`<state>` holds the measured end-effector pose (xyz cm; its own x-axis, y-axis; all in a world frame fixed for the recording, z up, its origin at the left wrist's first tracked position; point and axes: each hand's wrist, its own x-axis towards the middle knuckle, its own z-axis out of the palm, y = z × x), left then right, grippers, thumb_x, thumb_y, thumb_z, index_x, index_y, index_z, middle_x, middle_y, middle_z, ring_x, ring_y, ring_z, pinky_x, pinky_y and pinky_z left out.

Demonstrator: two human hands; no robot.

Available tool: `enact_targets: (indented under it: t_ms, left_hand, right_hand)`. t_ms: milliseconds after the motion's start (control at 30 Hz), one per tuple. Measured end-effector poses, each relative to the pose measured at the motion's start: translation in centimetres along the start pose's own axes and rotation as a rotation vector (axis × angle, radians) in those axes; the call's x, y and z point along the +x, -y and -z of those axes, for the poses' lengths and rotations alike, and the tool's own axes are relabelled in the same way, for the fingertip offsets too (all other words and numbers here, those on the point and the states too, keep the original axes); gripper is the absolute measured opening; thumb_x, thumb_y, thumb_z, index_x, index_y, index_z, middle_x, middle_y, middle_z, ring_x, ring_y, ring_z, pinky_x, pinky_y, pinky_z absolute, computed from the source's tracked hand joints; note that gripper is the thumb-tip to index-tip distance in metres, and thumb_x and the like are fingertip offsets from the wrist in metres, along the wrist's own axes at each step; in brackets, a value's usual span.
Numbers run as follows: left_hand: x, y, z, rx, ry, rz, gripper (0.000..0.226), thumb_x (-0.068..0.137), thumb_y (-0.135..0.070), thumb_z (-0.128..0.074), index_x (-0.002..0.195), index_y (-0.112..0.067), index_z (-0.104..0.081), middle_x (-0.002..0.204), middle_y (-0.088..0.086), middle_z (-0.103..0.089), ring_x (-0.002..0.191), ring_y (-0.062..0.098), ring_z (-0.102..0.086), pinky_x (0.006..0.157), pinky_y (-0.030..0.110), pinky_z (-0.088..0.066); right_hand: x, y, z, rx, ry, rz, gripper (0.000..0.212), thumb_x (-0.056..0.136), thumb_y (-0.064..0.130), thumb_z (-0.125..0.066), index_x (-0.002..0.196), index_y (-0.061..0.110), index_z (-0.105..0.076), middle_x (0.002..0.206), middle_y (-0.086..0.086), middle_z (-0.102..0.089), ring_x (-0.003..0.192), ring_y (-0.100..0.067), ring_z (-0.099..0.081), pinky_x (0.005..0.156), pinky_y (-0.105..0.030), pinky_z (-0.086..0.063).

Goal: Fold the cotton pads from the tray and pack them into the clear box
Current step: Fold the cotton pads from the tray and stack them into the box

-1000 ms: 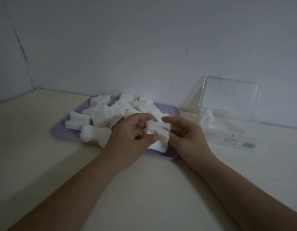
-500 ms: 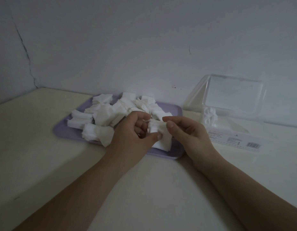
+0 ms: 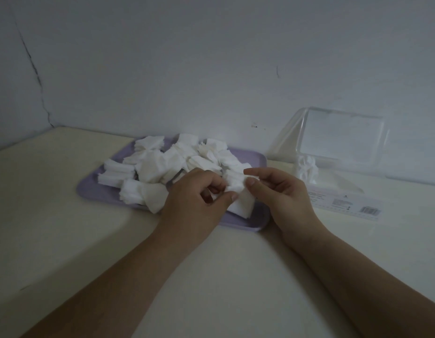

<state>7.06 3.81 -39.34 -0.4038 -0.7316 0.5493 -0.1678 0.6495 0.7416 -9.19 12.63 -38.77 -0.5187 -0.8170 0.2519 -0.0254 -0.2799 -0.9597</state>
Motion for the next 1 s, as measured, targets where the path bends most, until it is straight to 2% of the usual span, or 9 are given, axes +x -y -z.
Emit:
enact_targets:
  t_ms: [133,233,367,467,567,700,767,867,1000]
  left_hand:
    - [-0.20,-0.22,0.15,-0.025,0.004,-0.007,0.021,0.076,-0.022,-0.089,0.075,-0.023,-0.068,0.078,-0.010,-0.064,0.064,0.013,-0.058,0.062,0.017,-0.043]
    - [-0.29,-0.42,0.28,-0.064,0.010,0.061,0.022,0.076,-0.020,-0.089,0.073,-0.019,-0.068,0.073,-0.016,-0.063,0.060,0.006,-0.057,0.060,0.010,-0.041]
    - [-0.13,-0.62,0.32,-0.099,0.024,0.150,0.021,0.077,-0.021,-0.089,0.074,-0.018,-0.068,0.064,-0.024,-0.061,0.053,0.000,-0.053,0.055,0.009,-0.042]
    - [-0.08,-0.53,0.30,-0.102,0.014,0.175,0.020,0.078,-0.027,-0.088,0.080,-0.024,-0.068,0.066,-0.021,-0.064,0.053,-0.001,-0.053,0.055,0.009,-0.043]
    - [-0.04,-0.41,0.25,-0.124,0.007,0.173,0.021,0.078,-0.030,-0.087,0.088,-0.029,-0.069,0.077,-0.012,-0.070,0.060,0.001,-0.058,0.060,0.011,-0.046]
    - [-0.12,-0.71,0.24,-0.128,0.002,0.143,0.014,0.080,-0.021,-0.086,0.087,-0.023,-0.074,0.075,-0.008,-0.072,0.062,0.003,-0.061,0.060,0.009,-0.045]
    - [-0.16,-0.68,0.28,-0.143,-0.011,0.136,0.013,0.080,-0.019,-0.087,0.085,-0.022,-0.075,0.075,-0.009,-0.073,0.063,0.004,-0.063,0.060,0.008,-0.046]
    - [-0.16,-0.45,0.32,-0.148,-0.033,0.113,0.014,0.077,-0.018,-0.089,0.081,-0.022,-0.076,0.076,-0.011,-0.074,0.064,0.003,-0.064,0.060,0.009,-0.045]
    - [-0.12,-0.37,0.33,-0.167,-0.030,0.081,0.015,0.079,-0.017,-0.088,0.078,-0.020,-0.074,0.066,-0.015,-0.068,0.058,0.000,-0.058,0.057,0.009,-0.042]
  right_hand:
    - [0.10,-0.16,0.08,-0.007,-0.044,0.002,0.011,0.093,0.004,-0.072,0.103,0.007,-0.077,0.096,-0.012,-0.081,0.091,-0.021,-0.075,0.095,-0.041,-0.057]
    - [0.18,-0.26,0.19,-0.004,-0.047,-0.010,0.010,0.094,0.007,-0.072,0.103,0.009,-0.077,0.098,-0.014,-0.080,0.092,-0.024,-0.075,0.096,-0.045,-0.057]
    - [0.08,-0.14,0.19,-0.010,-0.027,-0.011,0.010,0.094,0.007,-0.072,0.102,0.009,-0.078,0.098,-0.015,-0.080,0.091,-0.022,-0.073,0.094,-0.043,-0.056]
    - [-0.04,-0.02,0.14,-0.007,0.004,-0.013,0.010,0.094,0.005,-0.071,0.099,0.011,-0.078,0.096,-0.012,-0.080,0.091,-0.022,-0.074,0.092,-0.039,-0.057]
    - [-0.04,0.04,0.18,-0.012,0.008,-0.010,0.011,0.094,0.004,-0.071,0.100,0.009,-0.078,0.097,-0.011,-0.081,0.090,-0.019,-0.074,0.088,-0.036,-0.056]
    - [-0.21,0.23,0.02,-0.012,0.003,0.009,0.013,0.094,0.002,-0.071,0.103,0.009,-0.077,0.094,-0.013,-0.081,0.088,-0.020,-0.075,0.084,-0.034,-0.057]
    - [-0.31,0.28,-0.11,-0.024,-0.004,0.029,0.014,0.094,0.003,-0.071,0.102,0.012,-0.078,0.092,-0.023,-0.077,0.086,-0.024,-0.073,0.085,-0.039,-0.058]
    - [-0.30,0.06,-0.08,-0.073,0.001,0.075,0.017,0.096,0.006,-0.070,0.101,0.018,-0.080,0.098,-0.036,-0.069,0.085,-0.029,-0.063,0.084,-0.045,-0.050]
    - [-0.44,0.28,-0.23,-0.079,0.077,0.080,0.018,0.090,0.008,-0.077,0.108,0.011,-0.077,0.101,-0.026,-0.075,0.093,-0.024,-0.071,0.089,-0.037,-0.055]
